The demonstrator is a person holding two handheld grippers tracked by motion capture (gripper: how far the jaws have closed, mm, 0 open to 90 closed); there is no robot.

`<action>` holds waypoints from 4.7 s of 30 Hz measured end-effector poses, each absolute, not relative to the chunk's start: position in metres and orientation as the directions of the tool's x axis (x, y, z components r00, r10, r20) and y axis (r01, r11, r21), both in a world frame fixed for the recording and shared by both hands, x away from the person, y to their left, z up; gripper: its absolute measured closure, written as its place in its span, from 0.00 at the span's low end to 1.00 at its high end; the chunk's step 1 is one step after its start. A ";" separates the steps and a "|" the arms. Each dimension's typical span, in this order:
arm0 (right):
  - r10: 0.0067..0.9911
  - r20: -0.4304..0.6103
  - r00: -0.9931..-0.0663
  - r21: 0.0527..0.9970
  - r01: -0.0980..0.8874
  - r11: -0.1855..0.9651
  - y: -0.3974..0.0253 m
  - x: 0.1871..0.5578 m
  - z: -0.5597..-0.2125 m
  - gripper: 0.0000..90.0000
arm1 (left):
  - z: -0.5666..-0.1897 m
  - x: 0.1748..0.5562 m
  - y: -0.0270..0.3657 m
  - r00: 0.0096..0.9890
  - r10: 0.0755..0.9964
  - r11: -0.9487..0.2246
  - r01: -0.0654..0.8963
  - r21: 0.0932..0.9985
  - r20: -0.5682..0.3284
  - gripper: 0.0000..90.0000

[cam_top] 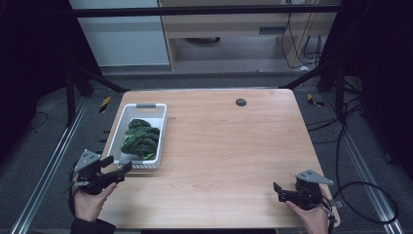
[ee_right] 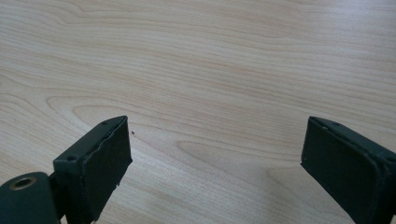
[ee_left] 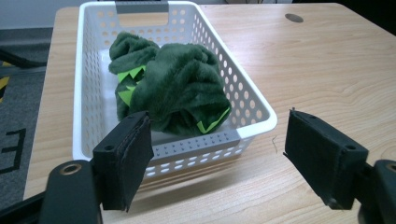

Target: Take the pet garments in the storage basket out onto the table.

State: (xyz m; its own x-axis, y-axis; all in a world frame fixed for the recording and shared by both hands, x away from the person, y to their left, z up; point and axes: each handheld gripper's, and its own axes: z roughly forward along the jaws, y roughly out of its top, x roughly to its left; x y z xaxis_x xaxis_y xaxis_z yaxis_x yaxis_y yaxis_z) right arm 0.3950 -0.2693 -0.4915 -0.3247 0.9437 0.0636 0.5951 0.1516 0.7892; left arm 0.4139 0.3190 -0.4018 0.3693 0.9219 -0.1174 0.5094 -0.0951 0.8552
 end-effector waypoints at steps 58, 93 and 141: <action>0.939 0.063 -0.339 0.783 0.600 0.164 -0.269 0.400 -0.492 0.09 | -0.372 0.496 0.312 0.368 0.929 -0.200 0.602 0.773 -0.046 0.22; 0.938 0.055 -0.343 0.791 0.588 0.169 -0.268 0.401 -0.490 0.09 | -0.384 0.540 0.294 0.378 0.926 -0.285 0.699 0.656 0.001 0.19; 0.931 0.052 -0.362 0.770 0.608 0.193 -0.267 0.404 -0.494 0.06 | -0.426 0.575 0.273 0.373 0.928 -0.327 0.794 0.512 0.014 0.38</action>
